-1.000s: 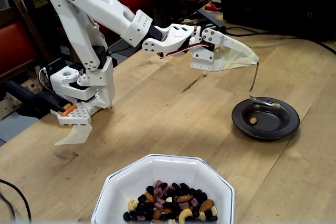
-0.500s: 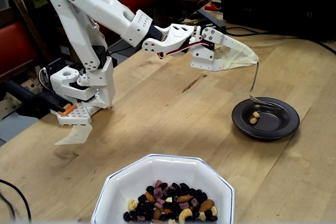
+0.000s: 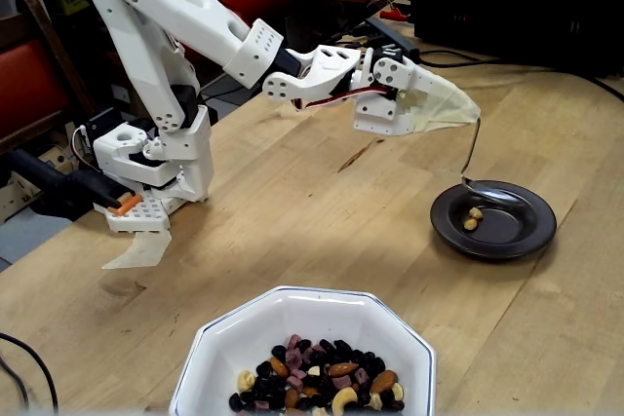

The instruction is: Use spoon to transfer food from the white bowl to brown plate

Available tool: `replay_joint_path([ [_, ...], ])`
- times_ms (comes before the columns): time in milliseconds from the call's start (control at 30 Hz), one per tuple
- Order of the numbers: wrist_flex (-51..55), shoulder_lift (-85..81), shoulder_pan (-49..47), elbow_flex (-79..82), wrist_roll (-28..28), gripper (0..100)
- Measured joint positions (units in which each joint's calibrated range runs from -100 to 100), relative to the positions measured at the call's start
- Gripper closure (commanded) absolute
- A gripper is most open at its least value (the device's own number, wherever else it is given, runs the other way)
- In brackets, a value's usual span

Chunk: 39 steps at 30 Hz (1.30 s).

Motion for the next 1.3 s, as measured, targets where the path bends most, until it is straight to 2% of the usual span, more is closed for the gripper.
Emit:
replay_joint_path([
  [200,0.0,-1.9,5.0,0.0,-1.4,95],
  [400,0.0,-12.3,9.6,0.0,-1.7,95],
  [700,0.0,-22.8,14.9,5.5,-7.7,95],
  [1300,0.7,-44.2,16.6,21.8,-13.1,95],
])
